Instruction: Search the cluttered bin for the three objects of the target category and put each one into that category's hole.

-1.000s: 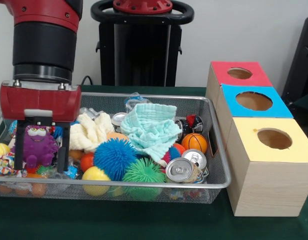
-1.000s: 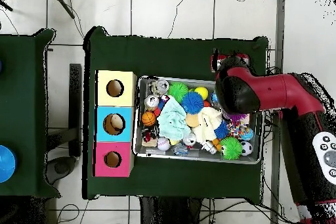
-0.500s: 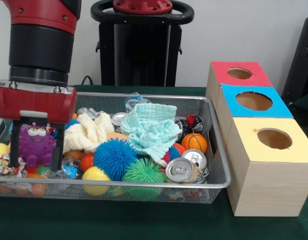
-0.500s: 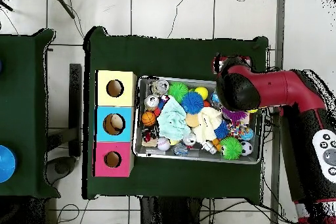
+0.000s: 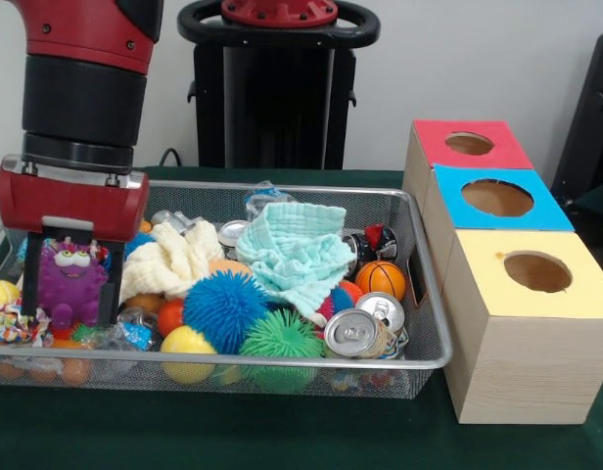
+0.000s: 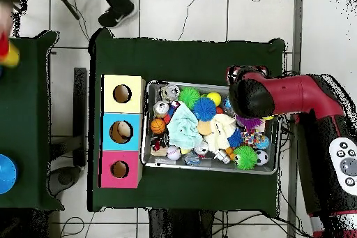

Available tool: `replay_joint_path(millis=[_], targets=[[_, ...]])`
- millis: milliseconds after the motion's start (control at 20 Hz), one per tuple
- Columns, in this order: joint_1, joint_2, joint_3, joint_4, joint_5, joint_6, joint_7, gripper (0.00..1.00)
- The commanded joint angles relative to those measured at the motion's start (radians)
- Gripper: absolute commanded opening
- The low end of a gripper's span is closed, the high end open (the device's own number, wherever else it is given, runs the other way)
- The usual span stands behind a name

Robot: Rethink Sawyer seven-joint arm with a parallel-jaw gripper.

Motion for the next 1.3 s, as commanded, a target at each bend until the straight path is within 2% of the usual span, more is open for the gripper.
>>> replay_joint_path(millis=[50, 500, 700, 1050, 1300], targets=[[0.032, 0.004, -0.081, -0.044, -0.063, 0.144, -0.195, 1.00], [0.075, 0.028, -0.139, -0.079, -0.150, 0.078, -0.208, 1.00], [0.065, 0.037, -0.128, -0.092, -0.153, 0.044, -0.214, 1.00], [0.048, 0.050, -0.086, -0.142, -0.162, 0.038, -0.272, 1.00], [0.062, 0.087, -0.110, -0.148, -0.203, 0.025, -0.271, 1.00]])
